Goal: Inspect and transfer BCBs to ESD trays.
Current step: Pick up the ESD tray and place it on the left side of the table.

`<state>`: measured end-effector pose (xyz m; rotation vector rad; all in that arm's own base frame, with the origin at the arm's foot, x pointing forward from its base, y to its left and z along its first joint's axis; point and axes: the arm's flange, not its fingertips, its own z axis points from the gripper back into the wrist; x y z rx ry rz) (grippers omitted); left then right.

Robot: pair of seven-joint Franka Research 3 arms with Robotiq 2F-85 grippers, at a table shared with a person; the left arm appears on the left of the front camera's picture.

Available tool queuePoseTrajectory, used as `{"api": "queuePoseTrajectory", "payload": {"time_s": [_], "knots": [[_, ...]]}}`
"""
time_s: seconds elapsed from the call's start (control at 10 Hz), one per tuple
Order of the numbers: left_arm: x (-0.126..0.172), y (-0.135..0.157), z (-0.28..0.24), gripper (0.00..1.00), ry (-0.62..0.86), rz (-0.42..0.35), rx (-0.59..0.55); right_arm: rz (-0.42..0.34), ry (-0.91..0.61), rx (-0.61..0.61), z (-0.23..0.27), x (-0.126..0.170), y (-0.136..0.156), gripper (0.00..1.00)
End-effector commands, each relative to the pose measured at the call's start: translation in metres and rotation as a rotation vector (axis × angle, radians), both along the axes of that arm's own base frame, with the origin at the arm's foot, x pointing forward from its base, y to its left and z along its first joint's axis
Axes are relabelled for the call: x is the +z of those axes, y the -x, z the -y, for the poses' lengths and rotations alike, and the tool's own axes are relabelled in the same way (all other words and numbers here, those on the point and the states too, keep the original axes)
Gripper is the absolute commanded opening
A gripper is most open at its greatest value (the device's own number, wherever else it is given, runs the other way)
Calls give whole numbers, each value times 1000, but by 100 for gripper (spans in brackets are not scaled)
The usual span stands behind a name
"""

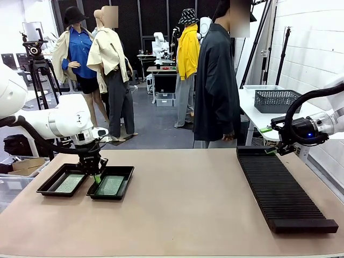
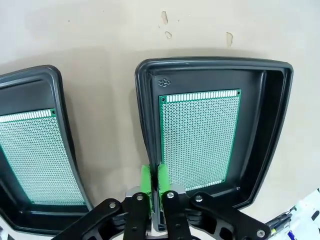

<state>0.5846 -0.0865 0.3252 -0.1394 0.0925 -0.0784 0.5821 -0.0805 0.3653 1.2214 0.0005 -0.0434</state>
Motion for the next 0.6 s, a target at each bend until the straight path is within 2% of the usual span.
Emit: {"api": "queuePoseTrajectory", "payload": {"time_s": [0.0, 0.3, 0.4, 0.5], "knots": [[2, 5, -6, 36, 22, 12, -1, -8, 4, -2, -3, 2, 1, 100], [16, 8, -3, 95, 27, 23, 5, -8, 4, -2, -3, 2, 1, 100], [21, 9, -2, 100, 35, 30, -3, -8, 4, -2, -3, 2, 1, 100], [26, 11, -2, 100, 49, 36, -9, -8, 4, -2, -3, 2, 1, 100]]}}
